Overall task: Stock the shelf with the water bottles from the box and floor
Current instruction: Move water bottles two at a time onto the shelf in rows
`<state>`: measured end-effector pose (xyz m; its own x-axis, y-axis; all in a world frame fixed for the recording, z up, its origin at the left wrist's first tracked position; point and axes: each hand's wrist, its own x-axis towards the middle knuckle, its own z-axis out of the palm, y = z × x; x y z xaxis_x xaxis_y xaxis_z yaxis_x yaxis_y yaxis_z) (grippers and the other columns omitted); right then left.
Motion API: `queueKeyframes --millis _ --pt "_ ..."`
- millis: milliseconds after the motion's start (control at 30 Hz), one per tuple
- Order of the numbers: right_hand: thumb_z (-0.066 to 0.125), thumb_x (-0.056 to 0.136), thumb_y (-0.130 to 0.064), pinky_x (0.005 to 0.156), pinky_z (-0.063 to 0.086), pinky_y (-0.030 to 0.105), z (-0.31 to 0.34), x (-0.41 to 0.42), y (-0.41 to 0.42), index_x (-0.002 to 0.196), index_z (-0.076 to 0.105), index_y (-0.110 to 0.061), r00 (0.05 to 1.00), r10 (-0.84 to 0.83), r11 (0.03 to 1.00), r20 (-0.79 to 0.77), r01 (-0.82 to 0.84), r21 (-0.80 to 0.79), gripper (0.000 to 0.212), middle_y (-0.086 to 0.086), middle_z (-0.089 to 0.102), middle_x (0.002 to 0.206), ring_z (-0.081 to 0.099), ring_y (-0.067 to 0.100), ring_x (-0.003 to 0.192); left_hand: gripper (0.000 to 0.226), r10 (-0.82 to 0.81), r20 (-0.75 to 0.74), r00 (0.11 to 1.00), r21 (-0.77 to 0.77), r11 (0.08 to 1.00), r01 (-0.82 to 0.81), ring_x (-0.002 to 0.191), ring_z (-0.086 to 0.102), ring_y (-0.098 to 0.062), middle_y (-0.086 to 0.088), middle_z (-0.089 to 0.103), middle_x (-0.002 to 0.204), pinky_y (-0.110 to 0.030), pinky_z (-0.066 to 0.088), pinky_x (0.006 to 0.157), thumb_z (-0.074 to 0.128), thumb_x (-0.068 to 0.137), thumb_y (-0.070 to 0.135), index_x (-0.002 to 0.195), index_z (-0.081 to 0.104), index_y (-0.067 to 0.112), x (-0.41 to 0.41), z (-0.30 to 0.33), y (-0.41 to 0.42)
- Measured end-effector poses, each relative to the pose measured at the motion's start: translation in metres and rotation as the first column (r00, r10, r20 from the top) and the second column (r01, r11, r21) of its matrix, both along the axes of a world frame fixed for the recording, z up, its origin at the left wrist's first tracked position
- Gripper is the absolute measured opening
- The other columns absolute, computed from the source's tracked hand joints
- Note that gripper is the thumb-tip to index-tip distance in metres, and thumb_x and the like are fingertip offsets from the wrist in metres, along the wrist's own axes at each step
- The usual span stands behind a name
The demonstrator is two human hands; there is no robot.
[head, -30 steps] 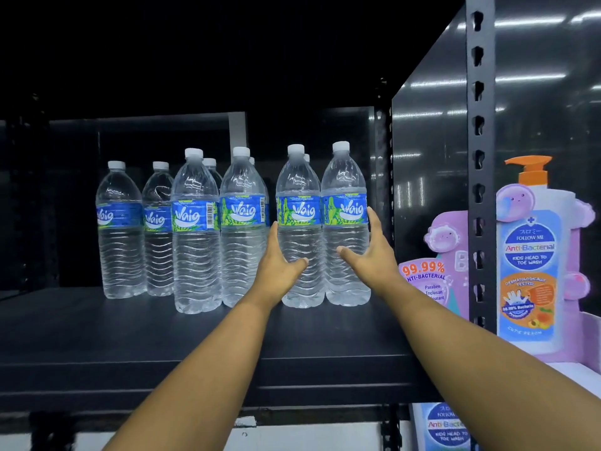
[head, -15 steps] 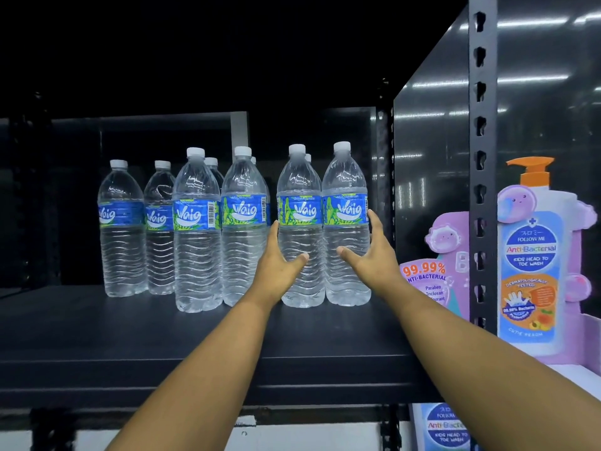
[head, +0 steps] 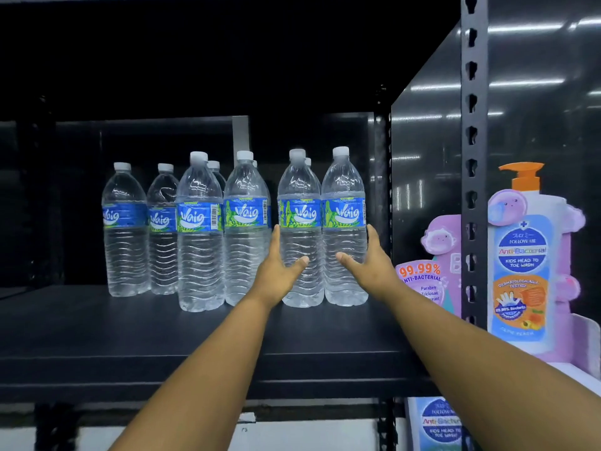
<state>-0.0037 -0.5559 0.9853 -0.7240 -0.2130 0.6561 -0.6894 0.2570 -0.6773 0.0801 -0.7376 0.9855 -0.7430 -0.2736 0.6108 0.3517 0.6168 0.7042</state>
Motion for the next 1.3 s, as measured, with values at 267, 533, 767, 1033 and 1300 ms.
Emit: queueKeyframes --millis 267,533,767,1033,1300 --pt "0.065 0.088 -0.026 0.095 0.042 0.032 -0.01 0.028 0.008 0.144 0.024 -0.012 0.966 -0.14 0.938 0.216 0.06 0.342 0.071 0.014 0.05 0.134 0.051 0.029 0.12 0.088 0.2 0.335 0.921 -0.257 0.96 -0.115 0.139 0.035 -0.031 -0.011 0.029 0.156 -0.034 0.031 0.11 0.057 0.095 0.035 0.155 -0.006 0.022 0.031 -0.01 0.009" --pt "0.057 0.093 -0.041 0.108 0.036 0.033 -0.011 0.08 0.016 0.144 0.038 -0.008 0.958 -0.232 0.772 0.167 0.077 0.63 0.064 0.013 0.041 0.148 0.042 0.029 0.134 0.065 0.399 0.433 0.808 -0.587 0.806 -0.083 0.144 0.028 -0.028 -0.007 0.029 0.157 -0.041 0.027 0.116 0.035 0.098 0.056 0.152 0.027 0.021 0.068 -0.015 0.021" --pt "0.041 0.094 -0.059 0.106 0.038 0.039 -0.006 0.123 0.019 0.143 0.041 -0.014 0.955 -0.297 0.611 0.021 0.173 0.773 0.067 0.011 0.042 0.148 0.043 0.03 0.132 0.064 0.465 0.379 0.8 -0.702 0.708 -0.079 0.136 0.039 -0.031 -0.012 0.041 0.149 -0.045 0.035 0.109 0.033 0.097 0.059 0.145 0.039 0.018 0.099 -0.009 0.032" --pt "0.038 0.096 -0.058 0.105 0.038 0.042 -0.001 0.163 0.029 0.143 0.04 -0.014 0.945 -0.325 0.588 -0.022 0.22 0.778 0.065 0.012 0.043 0.146 0.044 0.031 0.13 0.063 0.447 0.374 0.813 -0.695 0.715 -0.074 0.133 0.041 -0.031 -0.013 0.044 0.146 -0.043 0.037 0.107 0.035 0.096 0.058 0.145 0.039 0.018 0.132 -0.007 0.04" --pt "0.038 0.096 -0.058 0.105 0.039 0.043 -0.008 0.197 0.052 0.145 0.037 -0.016 0.946 -0.321 0.566 -0.036 0.222 0.794 0.064 0.013 0.04 0.148 0.043 0.032 0.131 0.067 0.458 0.374 0.806 -0.688 0.72 -0.09 0.132 0.043 -0.031 -0.012 0.044 0.146 -0.045 0.039 0.106 0.034 0.095 0.062 0.145 0.039 0.018 0.173 -0.013 0.062"
